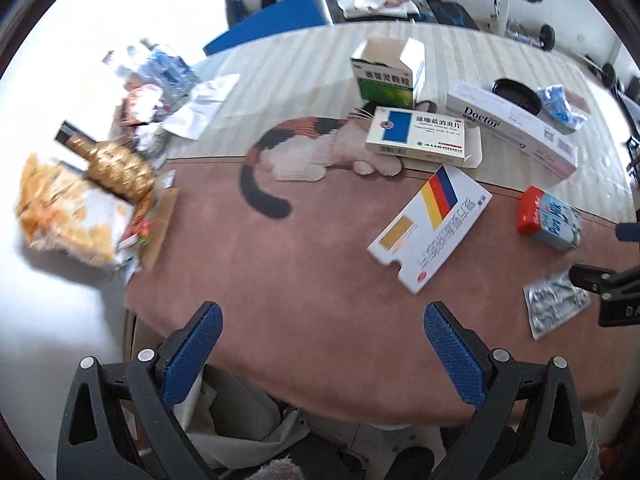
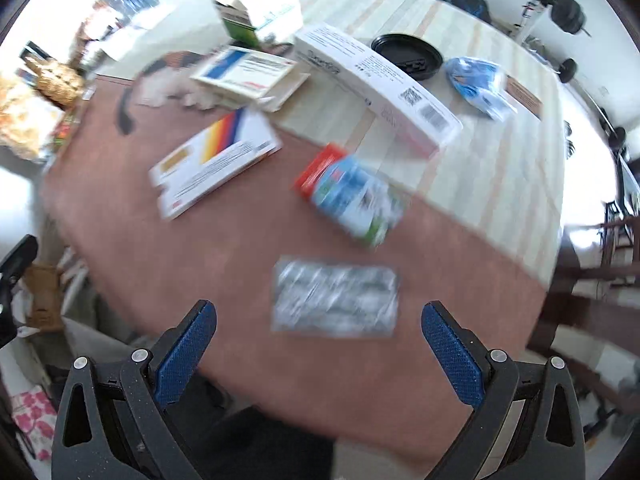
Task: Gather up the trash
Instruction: 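Grasp the striped medicine box with the left tool while the right tool grasps the milk carton, then lift the medicine box with the left tool while the right tool lifts the milk carton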
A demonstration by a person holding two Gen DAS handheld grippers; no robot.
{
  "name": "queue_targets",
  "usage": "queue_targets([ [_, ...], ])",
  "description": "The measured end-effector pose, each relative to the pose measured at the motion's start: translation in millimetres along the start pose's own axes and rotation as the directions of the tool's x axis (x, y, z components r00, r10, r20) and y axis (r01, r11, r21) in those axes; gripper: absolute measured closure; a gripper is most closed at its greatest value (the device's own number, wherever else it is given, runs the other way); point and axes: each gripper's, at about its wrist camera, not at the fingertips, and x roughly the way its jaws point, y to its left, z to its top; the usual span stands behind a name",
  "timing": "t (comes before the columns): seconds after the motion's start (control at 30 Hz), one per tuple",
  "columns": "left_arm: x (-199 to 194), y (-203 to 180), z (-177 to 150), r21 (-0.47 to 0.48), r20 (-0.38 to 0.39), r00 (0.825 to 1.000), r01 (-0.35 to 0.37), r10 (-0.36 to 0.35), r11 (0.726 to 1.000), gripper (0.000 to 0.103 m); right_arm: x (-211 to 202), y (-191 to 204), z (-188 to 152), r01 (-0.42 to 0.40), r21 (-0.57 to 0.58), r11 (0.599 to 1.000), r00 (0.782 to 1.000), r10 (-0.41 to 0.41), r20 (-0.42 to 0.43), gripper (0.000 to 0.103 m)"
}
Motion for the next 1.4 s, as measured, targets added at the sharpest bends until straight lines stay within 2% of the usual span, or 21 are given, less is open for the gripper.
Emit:
queue_targets([
  [0.1,33.7,-19.0,30.8,0.078,-0.066,0.998,0.029,-0.024,0.996,0.0,36.8,-6.0,33.4,-0.005,-0.055,0.998,0.998,0.002,-0.065,0.0],
  [0.2,59.7,-39.1,45.5,0.175,-0.129,0.989,0.099,-0.077,0.98,0.0,66.2,0.3,58.2,-0.021,-0.156,0.988,0.993,0.003,-0.118,0.002],
  [0.27,72.7,-51.3,51.2,0.249,-0.176,0.979,0.144,-0.101,0.958,0.0,78.7,5.0,64.7,-0.025,-0.204,0.979,0.99,-0.004,-0.144,0.008],
  [0.3,78.1,-57.0,53.8,0.278,-0.193,0.975,0.163,-0.111,0.947,0.0,82.3,5.5,66.0,-0.029,-0.212,0.977,0.989,-0.003,-0.148,0.018],
  [0.33,84.2,-63.3,55.8,0.304,-0.216,0.968,0.189,-0.125,0.934,0.0,82.7,4.2,67.4,-0.032,-0.21,0.977,0.99,0.002,-0.141,0.021],
  [0.37,89.4,-68.5,57.8,0.325,-0.239,0.962,0.209,-0.134,0.923,0.0,81.2,0.4,68.8,-0.034,-0.187,0.982,0.99,0.008,-0.141,0.023],
  [0.43,98.1,-80.2,62.4,0.367,-0.272,0.951,0.241,-0.143,0.898,0.0,74.8,-14.1,72.2,-0.053,-0.118,0.992,0.992,0.038,-0.122,0.036],
  [0.57,114.9,-105.3,69.4,0.442,-0.329,0.935,0.275,-0.131,0.854,0.0,67.5,-50.5,75.0,-0.09,0.042,0.995,0.989,0.095,-0.112,0.037],
  [0.73,127.1,-124.4,75.4,0.5,-0.348,0.931,0.281,-0.107,0.819,0.001,65.5,-71.6,79.3,-0.09,0.116,0.989,0.987,0.103,-0.12,0.037],
  [0.77,127.2,-126.4,76.1,0.5,-0.349,0.93,0.288,-0.114,0.817,0.009,63.8,-74.1,81.3,-0.091,0.12,0.989,0.988,0.105,-0.115,0.037],
  [0.83,127.1,-128.0,78.2,0.47,-0.37,0.917,0.323,-0.149,0.821,0.029,63.2,-76.6,87.8,-0.088,0.127,0.988,0.989,0.103,-0.11,0.037],
  [0.87,126.9,-127.1,80.3,0.449,-0.388,0.905,0.352,-0.176,0.821,0.034,62.2,-77.2,89.6,-0.088,0.131,0.987,0.989,0.103,-0.108,0.037],
  [0.93,126.6,-126.6,80.5,0.423,-0.39,0.901,0.358,-0.19,0.832,0.034,59.3,-79.4,89.5,-0.095,0.139,0.986,0.989,0.11,-0.102,0.037],
  [1.0,127.2,-120.8,79.3,0.364,-0.401,0.896,0.348,-0.191,0.864,0.034,60.1,-83.2,80.8,-0.099,0.142,0.985,0.989,0.113,-0.097,0.037],
  [1.03,128.7,-115.5,78.5,0.296,-0.415,0.889,0.333,-0.194,0.895,0.034,58.9,-83.4,80.9,-0.095,0.14,0.986,0.989,0.11,-0.097,0.037],
  [1.1,131.7,-100.7,74.2,0.085,-0.444,0.856,0.334,-0.264,0.939,0.033,60.6,-85.7,75.7,-0.093,0.157,0.983,0.989,0.109,-0.103,0.037],
  [1.13,132.6,-92.0,70.3,-0.034,-0.45,0.838,0.329,-0.309,0.944,0.033,62.2,-87.9,75.4,-0.094,0.178,0.98,0.986,0.116,-0.121,0.037],
  [1.2,133.0,-82.0,64.6,-0.174,-0.442,0.823,0.311,-0.356,0.934,0.033,68.4,-86.9,73.9,-0.098,0.182,0.978,0.983,0.124,-0.137,0.035],
  [1.27,131.5,-80.6,63.6,-0.221,-0.422,0.834,0.285,-0.355,0.933,0.033,68.9,-86.5,76.7,-0.086,0.174,0.981,0.982,0.113,-0.153,0.034],
  [1.37,128.4,-96.8,65.0,-0.16,-0.428,0.858,0.239,-0.285,0.958,0.032,73.1,-79.2,83.5,-0.058,0.124,0.991,0.98,0.08,-0.181,0.031],
  [1.4,124.9,-105.6,62.0,-0.14,-0.416,0.871,0.222,-0.26,0.965,0.031,73.9,-75.6,83.1,-0.044,0.101,0.994,0.981,0.063,-0.186,0.03],
])
